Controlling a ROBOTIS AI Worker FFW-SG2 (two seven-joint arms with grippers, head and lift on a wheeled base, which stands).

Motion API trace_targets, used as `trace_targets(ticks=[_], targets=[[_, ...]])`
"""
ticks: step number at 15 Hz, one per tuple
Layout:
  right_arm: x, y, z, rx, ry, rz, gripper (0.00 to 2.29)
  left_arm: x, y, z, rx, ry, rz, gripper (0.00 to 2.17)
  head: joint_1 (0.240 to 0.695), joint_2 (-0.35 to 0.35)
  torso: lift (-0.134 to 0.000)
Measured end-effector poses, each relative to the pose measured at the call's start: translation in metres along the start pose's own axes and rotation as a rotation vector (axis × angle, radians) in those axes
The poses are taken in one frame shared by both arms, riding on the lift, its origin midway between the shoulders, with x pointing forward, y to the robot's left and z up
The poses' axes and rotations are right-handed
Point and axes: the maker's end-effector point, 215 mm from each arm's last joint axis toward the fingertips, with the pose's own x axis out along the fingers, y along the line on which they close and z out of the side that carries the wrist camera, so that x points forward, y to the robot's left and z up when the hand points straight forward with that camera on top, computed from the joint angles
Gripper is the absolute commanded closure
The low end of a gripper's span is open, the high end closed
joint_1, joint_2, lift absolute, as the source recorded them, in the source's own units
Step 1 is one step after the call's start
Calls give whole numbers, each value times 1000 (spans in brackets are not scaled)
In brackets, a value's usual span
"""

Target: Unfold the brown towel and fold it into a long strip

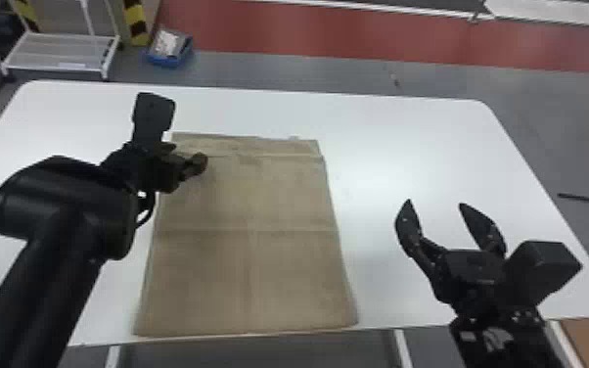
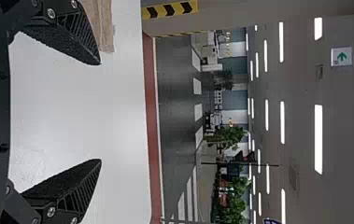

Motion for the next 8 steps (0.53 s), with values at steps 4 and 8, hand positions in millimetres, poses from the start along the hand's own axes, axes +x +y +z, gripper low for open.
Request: trace_targets(ticks=[4,8], targets=[[1,0,-1,-1,2,1,140,2,3,-5,5,13,7,728,695,-125,-123],[3,0,-2,3,4,1,140,4,8,-8,4,19,29,724,695,-119,-123]])
